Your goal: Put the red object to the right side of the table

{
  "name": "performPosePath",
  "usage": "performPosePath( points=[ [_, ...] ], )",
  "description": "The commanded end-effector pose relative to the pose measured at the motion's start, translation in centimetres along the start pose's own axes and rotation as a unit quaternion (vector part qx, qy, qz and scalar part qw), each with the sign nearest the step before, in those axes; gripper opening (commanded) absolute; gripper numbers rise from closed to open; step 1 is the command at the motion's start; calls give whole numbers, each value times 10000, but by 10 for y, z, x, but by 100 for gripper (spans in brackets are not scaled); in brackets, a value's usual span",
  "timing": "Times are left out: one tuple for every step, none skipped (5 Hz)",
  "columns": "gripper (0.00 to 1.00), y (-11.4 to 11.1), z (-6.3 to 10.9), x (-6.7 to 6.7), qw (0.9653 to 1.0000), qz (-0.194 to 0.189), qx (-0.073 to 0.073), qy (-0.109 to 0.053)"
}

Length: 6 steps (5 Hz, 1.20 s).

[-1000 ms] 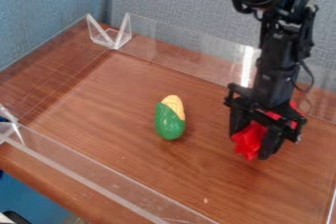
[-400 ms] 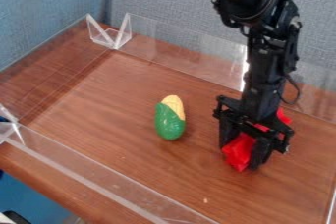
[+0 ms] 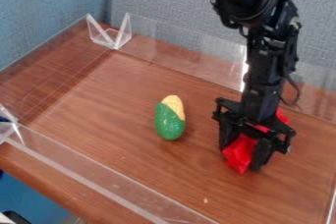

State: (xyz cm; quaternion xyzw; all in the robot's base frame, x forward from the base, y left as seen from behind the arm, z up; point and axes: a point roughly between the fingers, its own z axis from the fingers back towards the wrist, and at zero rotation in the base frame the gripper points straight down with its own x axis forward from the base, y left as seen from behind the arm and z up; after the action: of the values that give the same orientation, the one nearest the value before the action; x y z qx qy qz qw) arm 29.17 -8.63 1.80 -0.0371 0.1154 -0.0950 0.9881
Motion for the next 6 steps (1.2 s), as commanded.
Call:
performPosePath(
  points=[
    [0, -5, 17, 2, 9997, 95, -36, -229],
    [100, -3, 18, 2, 9984, 493, -121, -232],
    [100, -2, 21, 1, 9951, 896, -199, -359],
    [100, -10, 41, -6, 9963, 705, -153, -466],
    [100, -17, 81, -18, 9953, 510, -86, -817],
    [100, -19, 109, -36, 9912, 666, 3, -1141]
  ],
)
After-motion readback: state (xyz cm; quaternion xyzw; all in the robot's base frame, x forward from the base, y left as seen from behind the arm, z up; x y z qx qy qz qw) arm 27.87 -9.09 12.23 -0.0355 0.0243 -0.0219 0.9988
